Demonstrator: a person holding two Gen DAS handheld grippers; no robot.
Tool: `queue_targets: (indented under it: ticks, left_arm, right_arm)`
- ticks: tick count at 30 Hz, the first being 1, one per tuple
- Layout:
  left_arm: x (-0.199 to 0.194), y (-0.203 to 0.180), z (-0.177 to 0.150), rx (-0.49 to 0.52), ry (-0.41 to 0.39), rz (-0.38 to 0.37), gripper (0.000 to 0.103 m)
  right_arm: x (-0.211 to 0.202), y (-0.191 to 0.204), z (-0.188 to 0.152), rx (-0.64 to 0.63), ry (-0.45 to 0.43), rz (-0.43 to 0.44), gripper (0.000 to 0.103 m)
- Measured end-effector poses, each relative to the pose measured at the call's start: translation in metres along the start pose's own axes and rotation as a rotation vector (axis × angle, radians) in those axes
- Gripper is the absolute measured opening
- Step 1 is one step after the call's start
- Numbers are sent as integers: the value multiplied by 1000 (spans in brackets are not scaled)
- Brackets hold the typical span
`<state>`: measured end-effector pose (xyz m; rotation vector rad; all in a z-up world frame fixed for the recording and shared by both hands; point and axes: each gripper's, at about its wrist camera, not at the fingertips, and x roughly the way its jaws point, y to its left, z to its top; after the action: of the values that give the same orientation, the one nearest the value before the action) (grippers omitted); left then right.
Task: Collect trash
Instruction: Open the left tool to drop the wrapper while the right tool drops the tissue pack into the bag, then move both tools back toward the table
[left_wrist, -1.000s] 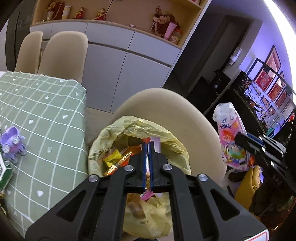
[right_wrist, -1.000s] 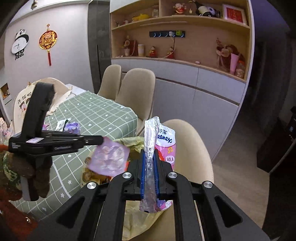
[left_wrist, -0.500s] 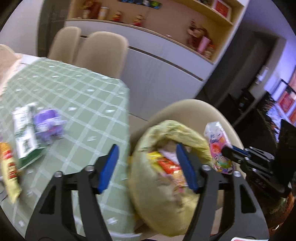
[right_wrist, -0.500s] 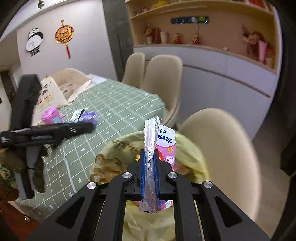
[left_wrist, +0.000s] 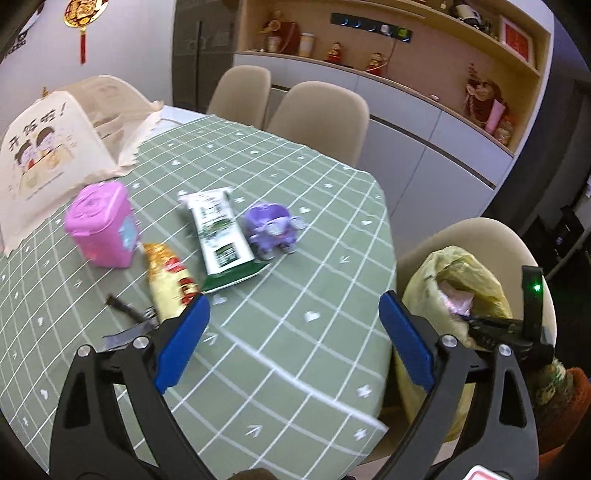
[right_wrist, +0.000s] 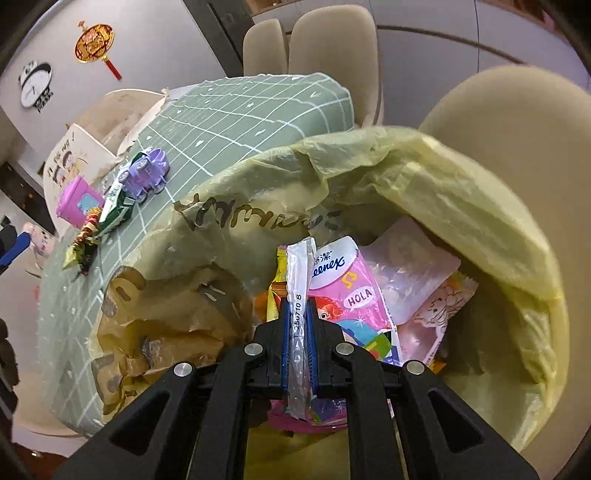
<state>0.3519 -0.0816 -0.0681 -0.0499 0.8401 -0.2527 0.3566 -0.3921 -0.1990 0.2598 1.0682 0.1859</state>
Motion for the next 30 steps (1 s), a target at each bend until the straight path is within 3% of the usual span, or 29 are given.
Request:
queue_targets:
  ticks: [3,7,13,19,24,30]
  left_arm:
    - [-4,18,-7,-25,3,5,88]
    - [-7,43,-15,-69,10,7,88]
    - [-10,96,-28,-162,3,8,88]
    - [-9,143,-36,-228,4,-40,88]
    - [-18,172,-30,-191,10,-36,88]
    - [-43,230,-11,-72,-37,-1,88]
  right_arm:
    - [-8,5,-4,-8,-25,-13,11]
    - [-24,11,-13,0,-86,-34,37]
    - [-54,18,-29,8,-148,-129,38]
    - [-92,40,-39,21,-263,-138,38]
    - [-113,85,-33,-6,-351,-115,38]
    - [-104,161,-18,-67,-377,-80,38]
